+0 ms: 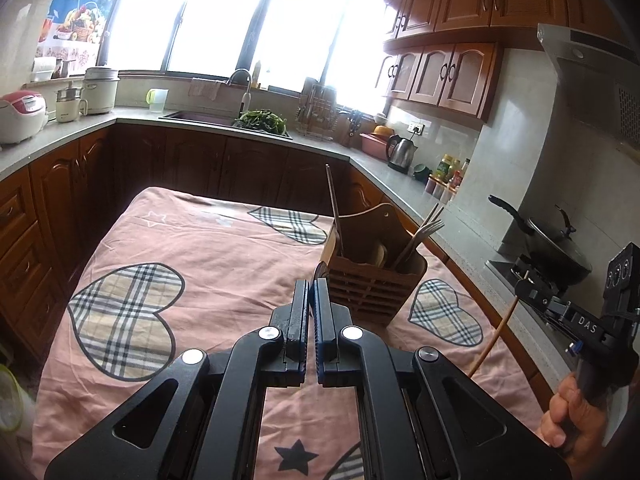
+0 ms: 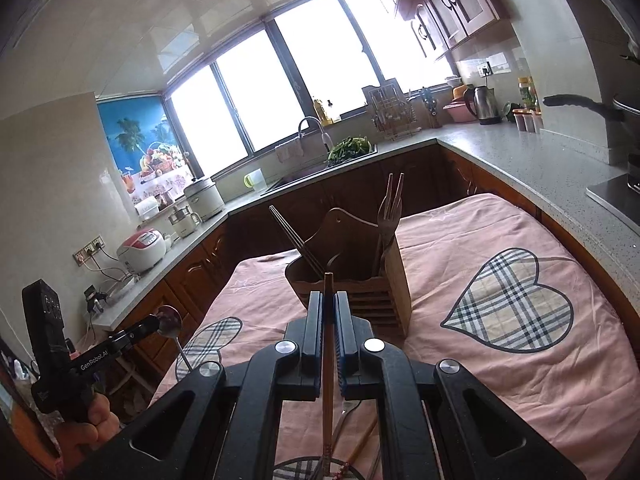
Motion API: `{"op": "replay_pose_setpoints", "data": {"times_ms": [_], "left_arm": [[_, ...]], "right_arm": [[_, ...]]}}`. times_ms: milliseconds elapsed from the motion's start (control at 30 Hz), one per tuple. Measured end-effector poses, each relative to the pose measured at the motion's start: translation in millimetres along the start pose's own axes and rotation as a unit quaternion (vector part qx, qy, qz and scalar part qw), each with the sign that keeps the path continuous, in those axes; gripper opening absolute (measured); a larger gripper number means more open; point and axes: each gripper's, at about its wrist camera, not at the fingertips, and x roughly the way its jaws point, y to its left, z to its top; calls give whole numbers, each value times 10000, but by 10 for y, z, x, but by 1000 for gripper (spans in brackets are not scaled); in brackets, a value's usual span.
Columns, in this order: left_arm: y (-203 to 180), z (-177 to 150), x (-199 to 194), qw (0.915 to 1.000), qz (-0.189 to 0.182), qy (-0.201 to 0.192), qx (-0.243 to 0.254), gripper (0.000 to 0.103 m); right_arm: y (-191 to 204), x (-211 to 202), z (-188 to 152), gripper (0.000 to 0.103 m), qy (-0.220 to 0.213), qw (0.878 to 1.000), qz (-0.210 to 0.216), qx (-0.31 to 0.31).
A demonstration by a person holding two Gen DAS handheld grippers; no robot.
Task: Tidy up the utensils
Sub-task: 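Lift the held fork and chopstick and carry them over the wooden holder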
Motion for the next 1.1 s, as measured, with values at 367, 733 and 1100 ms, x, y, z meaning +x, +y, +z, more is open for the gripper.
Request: {"op": "replay_pose_setpoints", "data": {"times_ms": [367,733,1100], "left_arm": [[-15,174,-89,9996,68,-260,4,2],[-76,455,40,9981,191,-572,81,2],[-184,840,411,9937,418,-998,282,2]], "right_arm": [[69,-124,185,5,-374,9992,-14,-141],[34,-89,391,5,-635,9978,-41,-208],[-53,81,775,5,-1007,9946,-104,-247]]}}
